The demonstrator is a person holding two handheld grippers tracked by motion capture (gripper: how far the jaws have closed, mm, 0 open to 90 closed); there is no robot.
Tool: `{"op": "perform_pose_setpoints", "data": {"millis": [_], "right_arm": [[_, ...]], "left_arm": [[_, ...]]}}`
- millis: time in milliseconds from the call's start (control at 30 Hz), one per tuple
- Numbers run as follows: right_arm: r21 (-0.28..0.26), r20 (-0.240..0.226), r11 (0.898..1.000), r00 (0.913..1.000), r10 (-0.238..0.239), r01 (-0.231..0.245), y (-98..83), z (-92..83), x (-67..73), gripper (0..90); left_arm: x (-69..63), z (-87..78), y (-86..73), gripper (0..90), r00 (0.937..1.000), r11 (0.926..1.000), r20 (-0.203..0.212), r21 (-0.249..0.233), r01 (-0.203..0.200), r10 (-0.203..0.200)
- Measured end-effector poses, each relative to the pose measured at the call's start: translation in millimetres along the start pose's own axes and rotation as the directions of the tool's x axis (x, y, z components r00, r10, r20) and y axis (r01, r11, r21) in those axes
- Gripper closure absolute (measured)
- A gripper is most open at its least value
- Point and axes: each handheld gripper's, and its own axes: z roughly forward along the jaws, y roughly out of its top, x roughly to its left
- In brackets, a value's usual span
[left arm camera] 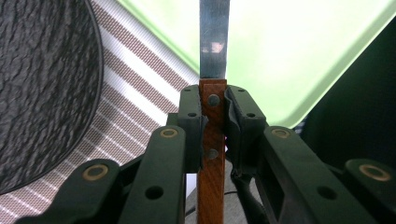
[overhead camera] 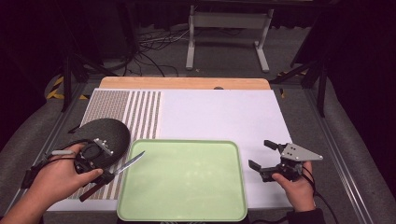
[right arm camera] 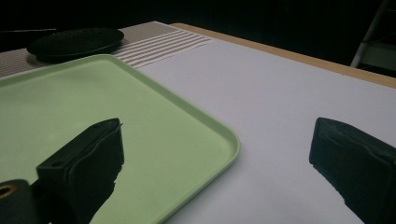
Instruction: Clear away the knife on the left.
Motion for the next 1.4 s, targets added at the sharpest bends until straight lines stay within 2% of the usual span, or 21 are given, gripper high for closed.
{"op": "perform_pose_setpoints", "data": {"millis": [167, 300, 333, 500, 833, 1000, 1400], "right_arm": [[0.001, 0.001, 1.000, 1.0000, -0.001, 0.001, -0.1, -0.1, 0.0, 3.8], [0.001, 0.002, 1.000, 1.0000, 0.000, 0.000, -0.2, -0.2, -0.4, 3.8], [0.001, 0.002, 1.000, 1.0000, 0.000, 0.000, -0.3, -0.2, -0.4, 3.8], [0.004, 0.001, 1.000, 1.0000, -0.001, 0.001, -0.7, -0.2, -0.3, 3.8], [0.006, 0.004, 1.000, 1.0000, -0.001, 0.001, -1.0, -0.4, -0.8, 3.8], [0.005, 0.005, 1.000, 1.0000, 0.000, 0.000, -1.2, -1.0, -1.5, 3.8], [0.009, 0.006, 1.000, 1.0000, 0.003, -0.003, -1.6, -1.4, -1.6, 3.8]], "left_arm": [[-5.1, 3.2, 5.4, 77.9, 0.9996, 0.9994, 0.010, -0.025, 0.026, -0.025], [-9.6, 7.2, 9.0, 77.9, 0.9995, 0.9993, 0.024, -0.032, 0.020, -0.019], [-11.3, 8.5, 9.8, 77.9, 0.9991, 0.9987, 0.028, -0.039, 0.033, -0.032], [-15.9, 13.1, 13.9, 77.9, 0.9982, 0.9973, 0.041, -0.059, 0.045, -0.042], [-23.8, 27.3, 23.9, 77.9, 0.9967, 0.9966, 0.071, -0.069, 0.045, -0.040], [-27.3, 35.2, 28.2, 77.9, 0.9963, 0.9969, 0.082, -0.072, 0.030, -0.024], [-30.9, 53.3, 32.5, 77.8, 0.9923, 0.9965, 0.117, -0.069, 0.049, -0.040]]}}
